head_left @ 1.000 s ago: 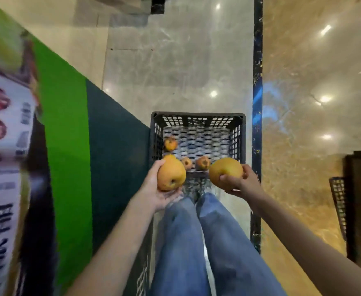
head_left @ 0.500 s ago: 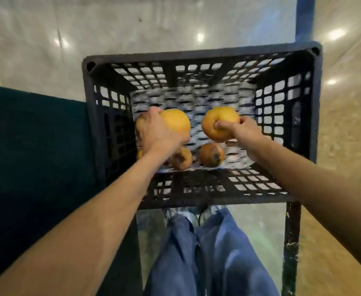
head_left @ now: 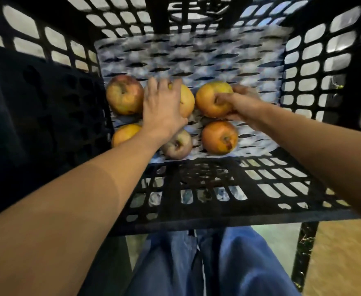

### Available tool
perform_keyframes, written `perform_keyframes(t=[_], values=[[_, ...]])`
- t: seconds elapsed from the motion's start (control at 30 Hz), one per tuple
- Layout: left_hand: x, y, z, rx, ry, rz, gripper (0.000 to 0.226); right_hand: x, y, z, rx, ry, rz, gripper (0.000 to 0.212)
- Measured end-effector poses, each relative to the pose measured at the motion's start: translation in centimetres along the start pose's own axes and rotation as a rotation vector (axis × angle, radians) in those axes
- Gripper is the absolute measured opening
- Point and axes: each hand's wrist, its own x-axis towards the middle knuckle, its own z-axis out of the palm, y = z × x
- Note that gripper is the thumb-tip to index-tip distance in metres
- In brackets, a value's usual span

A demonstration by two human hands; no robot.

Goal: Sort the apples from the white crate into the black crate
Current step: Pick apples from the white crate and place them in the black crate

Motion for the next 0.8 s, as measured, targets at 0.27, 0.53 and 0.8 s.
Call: perform_keyframes(t=[0.27,0.53,0.8], values=[[-0.6,-0.2,0.5,0.082,0.007,0.03,0.098,-0.5,0.7,-0.1,-0.171,0.094,-0.177,0.061],[-0.8,-6.2,-1.9,-0.122,0.166,-0.148,0.069,-2.2,0.7,0.0,-0.437,0.154,-0.392,0.061],[-0.6,-7.4,-1.8,-0.026,0.009,-0.277,0.08,-2.4,0.6,0.7,-0.709,0.18,-0.463,0.079]])
